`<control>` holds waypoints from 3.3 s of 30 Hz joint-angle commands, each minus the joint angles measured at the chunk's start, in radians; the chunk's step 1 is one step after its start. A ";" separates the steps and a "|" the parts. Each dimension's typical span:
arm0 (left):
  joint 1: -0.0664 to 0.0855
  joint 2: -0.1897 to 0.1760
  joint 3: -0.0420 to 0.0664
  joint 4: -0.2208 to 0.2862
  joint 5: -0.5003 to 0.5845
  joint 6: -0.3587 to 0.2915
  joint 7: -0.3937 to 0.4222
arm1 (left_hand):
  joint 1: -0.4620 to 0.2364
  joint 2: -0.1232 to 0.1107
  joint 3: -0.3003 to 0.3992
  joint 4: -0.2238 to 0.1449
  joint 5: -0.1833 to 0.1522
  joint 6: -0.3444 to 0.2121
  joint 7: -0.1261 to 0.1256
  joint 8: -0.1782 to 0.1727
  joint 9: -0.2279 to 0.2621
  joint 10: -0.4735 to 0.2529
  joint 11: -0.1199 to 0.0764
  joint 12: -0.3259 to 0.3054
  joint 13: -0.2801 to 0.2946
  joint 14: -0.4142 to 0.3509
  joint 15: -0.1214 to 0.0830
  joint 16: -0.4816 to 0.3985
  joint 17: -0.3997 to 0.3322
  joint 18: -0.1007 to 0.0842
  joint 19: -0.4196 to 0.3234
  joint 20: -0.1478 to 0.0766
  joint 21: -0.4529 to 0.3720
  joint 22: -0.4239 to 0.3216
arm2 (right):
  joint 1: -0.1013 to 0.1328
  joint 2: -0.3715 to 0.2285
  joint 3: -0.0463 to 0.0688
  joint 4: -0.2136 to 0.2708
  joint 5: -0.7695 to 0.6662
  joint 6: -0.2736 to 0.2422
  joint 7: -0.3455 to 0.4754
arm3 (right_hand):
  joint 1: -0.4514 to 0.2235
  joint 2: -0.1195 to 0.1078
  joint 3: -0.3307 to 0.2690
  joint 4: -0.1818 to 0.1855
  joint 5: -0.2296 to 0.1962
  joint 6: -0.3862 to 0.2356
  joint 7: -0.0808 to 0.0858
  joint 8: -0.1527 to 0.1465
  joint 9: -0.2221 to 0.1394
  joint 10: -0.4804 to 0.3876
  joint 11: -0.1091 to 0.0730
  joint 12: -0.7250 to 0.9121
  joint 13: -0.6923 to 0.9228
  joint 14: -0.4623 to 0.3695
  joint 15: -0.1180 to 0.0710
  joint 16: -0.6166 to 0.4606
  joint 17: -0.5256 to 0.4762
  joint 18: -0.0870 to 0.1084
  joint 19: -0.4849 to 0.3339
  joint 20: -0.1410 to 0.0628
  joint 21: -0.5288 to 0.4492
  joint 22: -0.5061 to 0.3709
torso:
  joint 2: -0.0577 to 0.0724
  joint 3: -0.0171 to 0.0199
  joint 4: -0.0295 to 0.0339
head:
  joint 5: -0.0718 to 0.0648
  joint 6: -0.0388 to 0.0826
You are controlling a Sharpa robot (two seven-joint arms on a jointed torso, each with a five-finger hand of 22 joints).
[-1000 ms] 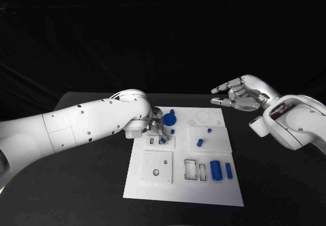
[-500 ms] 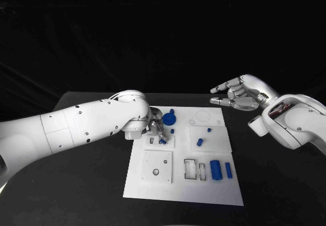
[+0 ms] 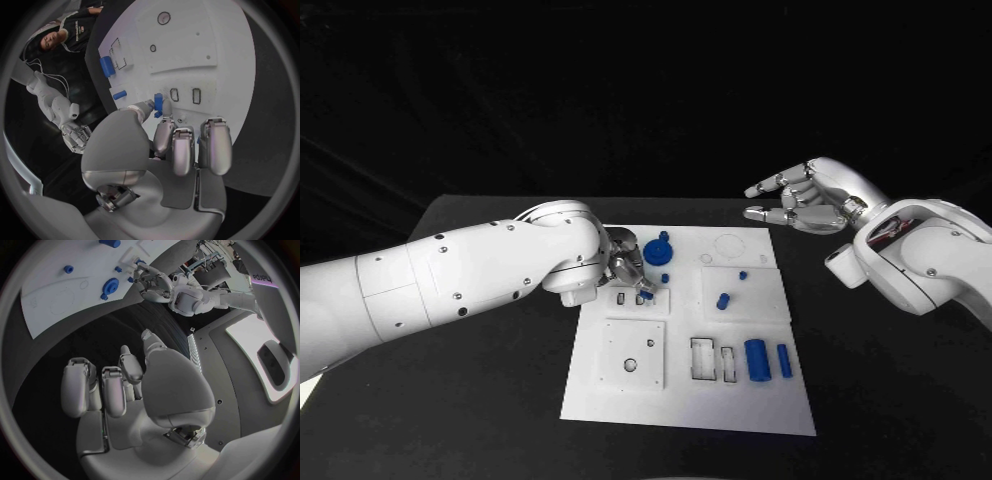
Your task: Assemble the parts on the task board
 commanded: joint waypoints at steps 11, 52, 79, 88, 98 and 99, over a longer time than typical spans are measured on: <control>-0.052 -0.050 0.000 0.050 -0.075 -0.212 0.013 | -0.015 -0.007 0.190 -0.176 0.001 0.009 -0.001 0.008 0.007 0.012 0.000 0.008 0.008 0.105 0.001 0.003 0.263 -0.011 0.036 0.002 0.005 0.049 | -0.001 -0.004 -0.001 -0.004 -0.002 0.010 0.006 | 0.008 0.001 -0.004 0.000 0.004 -0.002 -0.002 0.005 0.001 -0.008 -0.001 -0.005 -0.001 0.083 0.002 -0.005 0.170 0.007 -0.005 -0.002 -0.005 -0.001 | -0.005 0.0031 0.0141 | -0.007 -0.007; -0.074 -0.042 -0.001 0.048 -0.092 -0.100 0.000 | -0.033 -0.018 0.210 -0.185 0.015 0.014 -0.004 0.014 0.015 0.016 -0.002 0.011 0.011 0.105 -0.001 0.003 0.263 -0.012 0.038 0.000 0.009 0.056 | -0.002 -0.002 -0.001 -0.006 -0.002 0.014 0.008 | 0.008 0.001 -0.004 0.000 0.004 -0.002 -0.002 0.005 0.001 -0.008 -0.001 -0.005 -0.001 0.083 0.002 -0.005 0.170 0.007 -0.005 -0.002 -0.005 -0.001 | -0.003 0.0042 0.0126 | -0.007 -0.015; -0.073 -0.010 0.000 -0.002 -0.074 -0.074 -0.002 | -0.163 -0.041 0.123 -0.132 0.019 0.058 -0.032 0.035 0.033 0.032 -0.023 0.035 0.039 0.105 -0.017 0.003 0.263 -0.018 0.048 -0.015 0.025 0.088 | -0.002 0.000 -0.001 -0.003 -0.002 0.014 0.009 | 0.006 0.002 -0.008 0.003 0.005 -0.002 -0.002 0.005 0.001 -0.010 -0.001 -0.009 -0.004 0.082 0.002 -0.007 0.167 0.008 -0.006 -0.002 -0.007 -0.005 | -0.004 0.0050 0.0112 | -0.004 -0.018; -0.073 -0.004 -0.001 -0.006 -0.074 -0.065 -0.001 | -0.185 -0.042 0.094 -0.119 0.020 0.068 -0.038 0.045 0.040 0.036 -0.028 0.041 0.046 0.105 -0.021 0.003 0.263 -0.020 0.052 -0.019 0.031 0.099 | -0.002 0.000 -0.001 -0.003 -0.002 0.015 0.009 | 0.006 0.002 -0.008 0.003 0.005 -0.002 -0.002 0.005 0.001 -0.010 -0.001 -0.009 -0.004 0.082 0.002 -0.007 0.167 0.008 -0.006 -0.002 -0.007 -0.005 | -0.004 0.0051 0.0121 | -0.005 -0.019; -0.073 -0.002 -0.001 -0.007 -0.074 -0.059 0.000 | -0.210 -0.047 0.062 -0.099 0.021 0.077 -0.043 0.055 0.046 0.044 -0.032 0.051 0.057 0.105 -0.025 0.003 0.263 -0.023 0.056 -0.022 0.037 0.110 | -0.002 0.000 -0.001 -0.003 -0.002 0.015 0.010 | 0.006 0.002 -0.008 0.003 0.005 -0.002 -0.002 0.005 0.001 -0.010 -0.001 -0.009 -0.004 0.082 0.002 -0.007 0.167 0.008 -0.006 -0.002 -0.007 -0.005 | -0.003 0.0050 0.0118 | -0.005 -0.019; -0.073 -0.002 -0.001 -0.007 -0.074 -0.059 0.000 | -0.211 -0.047 0.060 -0.098 0.021 0.078 -0.043 0.056 0.046 0.044 -0.032 0.051 0.057 0.105 -0.025 0.003 0.263 -0.023 0.056 -0.023 0.038 0.111 | -0.002 0.000 -0.001 -0.003 -0.002 0.015 0.010 | 0.006 0.002 -0.008 0.003 0.005 -0.002 -0.002 0.005 0.001 -0.010 -0.001 -0.009 -0.004 0.082 0.002 -0.007 0.167 0.008 -0.006 -0.002 -0.007 -0.005 | -0.003 0.0050 0.0118 | -0.005 -0.019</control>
